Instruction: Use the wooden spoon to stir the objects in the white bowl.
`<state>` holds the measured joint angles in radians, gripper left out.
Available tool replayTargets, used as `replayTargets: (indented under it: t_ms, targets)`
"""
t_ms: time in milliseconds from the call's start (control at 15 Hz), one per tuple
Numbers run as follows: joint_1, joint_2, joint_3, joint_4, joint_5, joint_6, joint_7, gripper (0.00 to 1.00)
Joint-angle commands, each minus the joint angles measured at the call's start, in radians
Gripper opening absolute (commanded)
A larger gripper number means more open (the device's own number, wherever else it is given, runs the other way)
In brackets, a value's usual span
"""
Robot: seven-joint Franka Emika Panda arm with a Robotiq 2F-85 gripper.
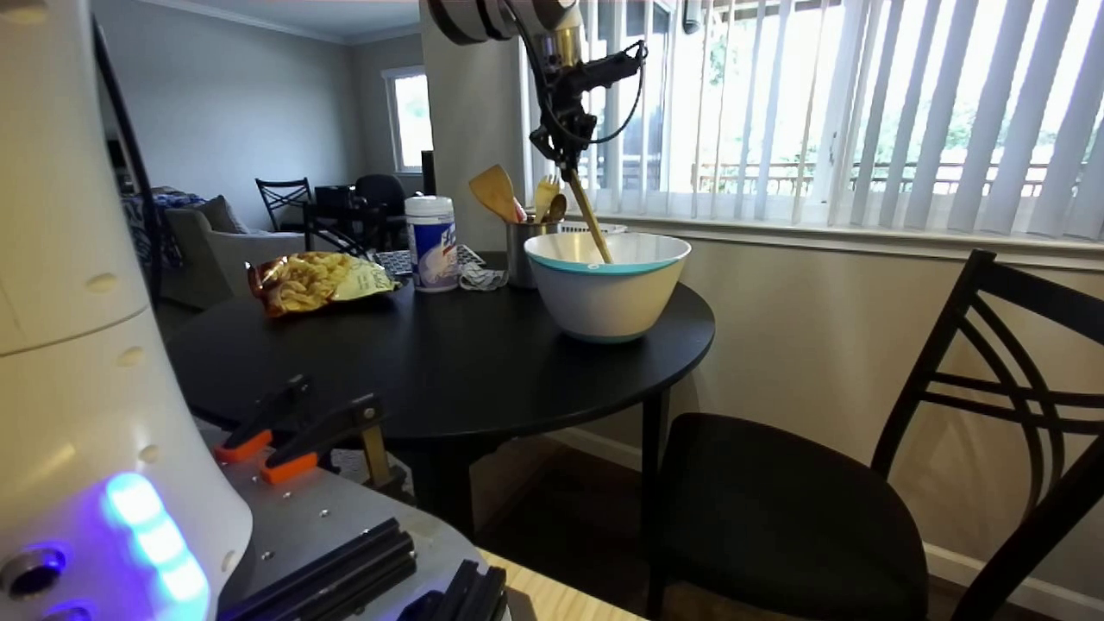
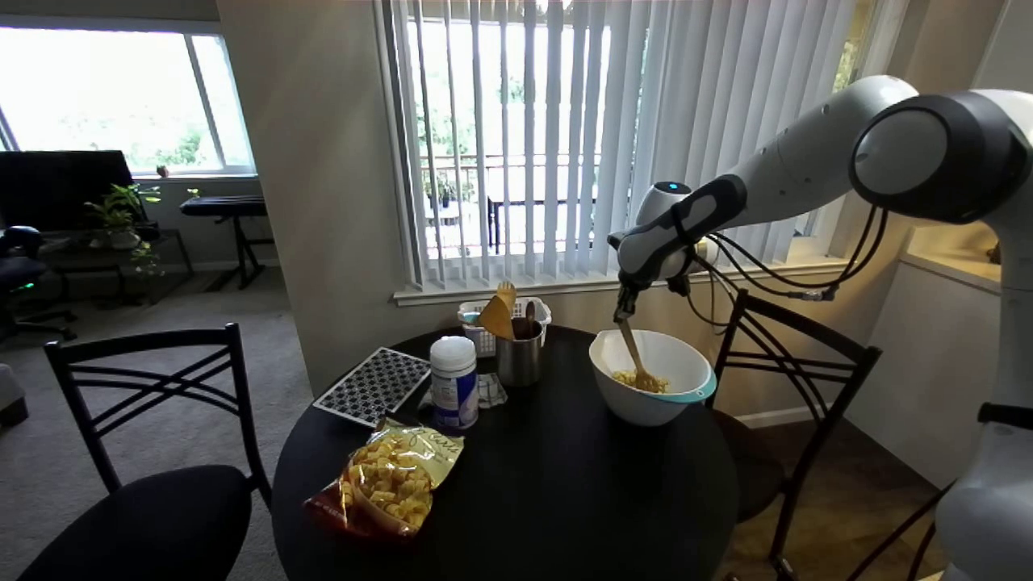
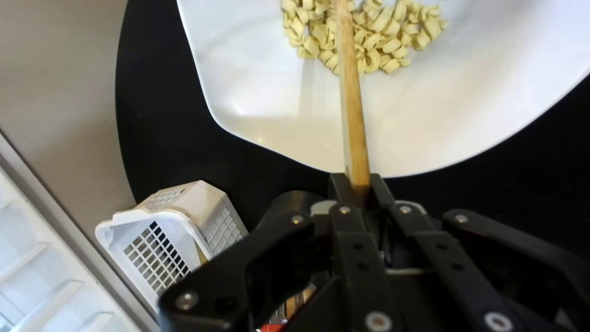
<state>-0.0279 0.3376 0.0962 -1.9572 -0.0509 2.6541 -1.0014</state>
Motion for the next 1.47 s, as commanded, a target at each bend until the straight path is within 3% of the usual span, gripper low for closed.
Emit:
replayTargets:
  t_ms: [0, 400, 600, 1400]
  targets:
    - [-0.04, -0.101, -0.034, -0.106, -0.027, 0.019, 0.023, 0.05]
    - [-0.088, -0.207, -0.069, -0.212, 0.015, -0.003, -0.025, 0.05]
    - [-0.106, -0.241, -0.056, -0.246, 0.082, -0.056, -0.124, 0.05]
    - [-0.048, -0.282, -0.066, -0.264, 0.077, -0.253, -0.299, 0.05]
